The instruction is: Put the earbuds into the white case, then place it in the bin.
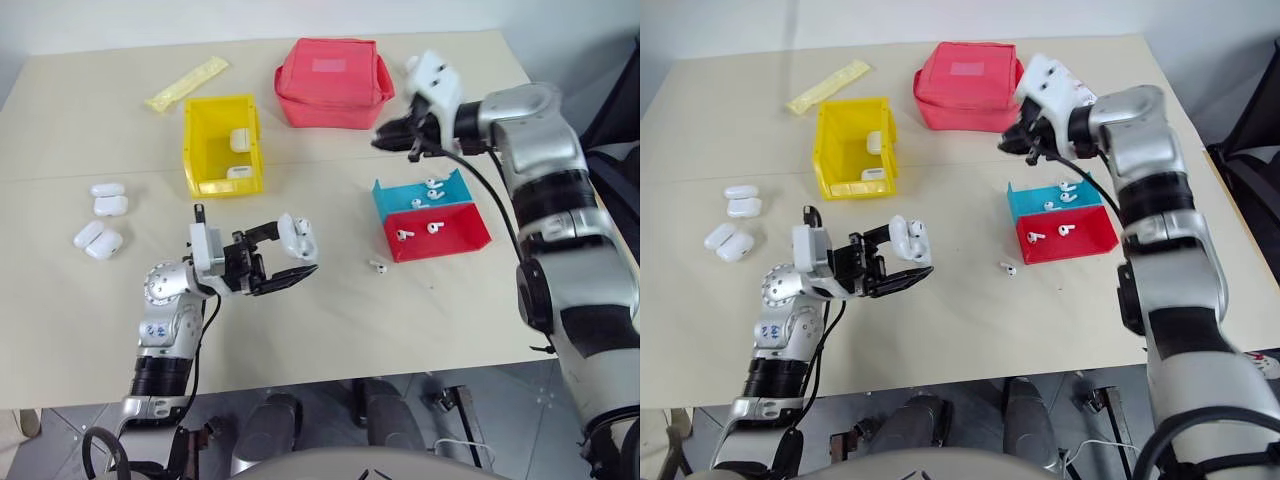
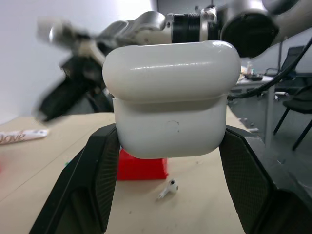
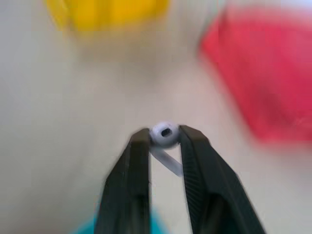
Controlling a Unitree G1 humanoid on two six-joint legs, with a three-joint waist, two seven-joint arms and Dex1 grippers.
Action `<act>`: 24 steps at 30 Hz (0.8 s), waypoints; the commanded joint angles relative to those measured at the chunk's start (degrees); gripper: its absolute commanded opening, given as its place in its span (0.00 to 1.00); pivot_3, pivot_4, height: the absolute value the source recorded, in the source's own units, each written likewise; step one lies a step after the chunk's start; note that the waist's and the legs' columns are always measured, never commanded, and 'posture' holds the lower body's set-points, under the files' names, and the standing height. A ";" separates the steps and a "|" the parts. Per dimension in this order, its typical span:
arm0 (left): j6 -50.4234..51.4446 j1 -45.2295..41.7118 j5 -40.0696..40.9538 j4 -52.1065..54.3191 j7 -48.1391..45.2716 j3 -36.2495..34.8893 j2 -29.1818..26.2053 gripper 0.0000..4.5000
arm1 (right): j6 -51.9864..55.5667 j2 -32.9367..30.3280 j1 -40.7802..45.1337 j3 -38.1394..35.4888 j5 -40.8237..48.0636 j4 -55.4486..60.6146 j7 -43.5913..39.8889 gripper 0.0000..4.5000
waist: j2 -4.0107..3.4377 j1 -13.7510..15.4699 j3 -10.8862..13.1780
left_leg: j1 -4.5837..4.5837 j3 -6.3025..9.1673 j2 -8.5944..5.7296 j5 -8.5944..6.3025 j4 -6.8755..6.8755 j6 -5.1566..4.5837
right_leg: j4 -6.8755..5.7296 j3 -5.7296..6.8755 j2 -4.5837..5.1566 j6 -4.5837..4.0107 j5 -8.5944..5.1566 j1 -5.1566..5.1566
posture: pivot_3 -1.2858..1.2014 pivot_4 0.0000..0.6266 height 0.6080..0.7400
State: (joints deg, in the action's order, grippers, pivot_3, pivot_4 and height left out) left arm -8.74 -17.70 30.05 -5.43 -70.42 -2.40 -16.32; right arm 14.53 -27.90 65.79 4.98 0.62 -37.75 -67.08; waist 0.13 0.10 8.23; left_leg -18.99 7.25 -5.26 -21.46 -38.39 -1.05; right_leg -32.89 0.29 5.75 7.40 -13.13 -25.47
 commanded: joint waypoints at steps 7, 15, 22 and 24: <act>-0.81 -5.44 0.97 -5.98 -2.86 1.80 3.27 0.61 | 42.53 1.71 -25.33 -15.67 29.14 61.01 11.97 0.10 | 0.01 1.31 -0.03 | -0.21 -0.01 -0.02 -0.04 -0.34 0.03 | 0.04 0.16 0.10 -0.02 0.00 -0.02 | 0.52 0.24 1.00; -2.79 -11.67 0.00 -15.32 -7.29 2.20 5.26 0.61 | 62.06 15.42 -35.18 -29.93 54.43 80.00 34.11 0.10 | 0.12 1.59 -0.15 | -0.20 0.08 -0.04 -0.09 -0.45 0.01 | -0.03 0.14 0.08 -0.04 0.00 0.03 | 0.52 0.24 1.00; -3.98 -15.90 -0.08 -20.00 -10.15 2.27 6.43 0.61 | 60.70 16.92 -41.15 -31.77 68.26 81.35 49.34 0.10 | 0.10 1.35 -0.18 | -0.16 -0.01 -0.07 -0.10 -0.47 -0.04 | -0.07 0.12 0.10 -0.04 0.00 0.02 | 0.52 0.24 1.00; -4.06 -16.51 -0.12 -20.72 -10.73 2.18 6.63 0.61 | 58.68 16.22 -42.07 -31.00 71.37 80.91 52.76 0.10 | 0.09 1.27 -0.18 | -0.16 -0.01 -0.05 -0.10 -0.47 -0.04 | -0.06 0.12 0.08 -0.04 0.00 0.02 | 0.52 0.24 1.00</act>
State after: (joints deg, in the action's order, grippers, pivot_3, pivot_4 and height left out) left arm -11.96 -32.98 29.66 -25.97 -80.38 0.06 -9.79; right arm 75.86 -11.36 23.48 -25.90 68.23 41.60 -17.06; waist 0.22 1.37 8.06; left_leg -19.16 7.22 -5.31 -21.56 -38.86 -1.10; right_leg -32.96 0.40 5.83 7.36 -13.13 -25.45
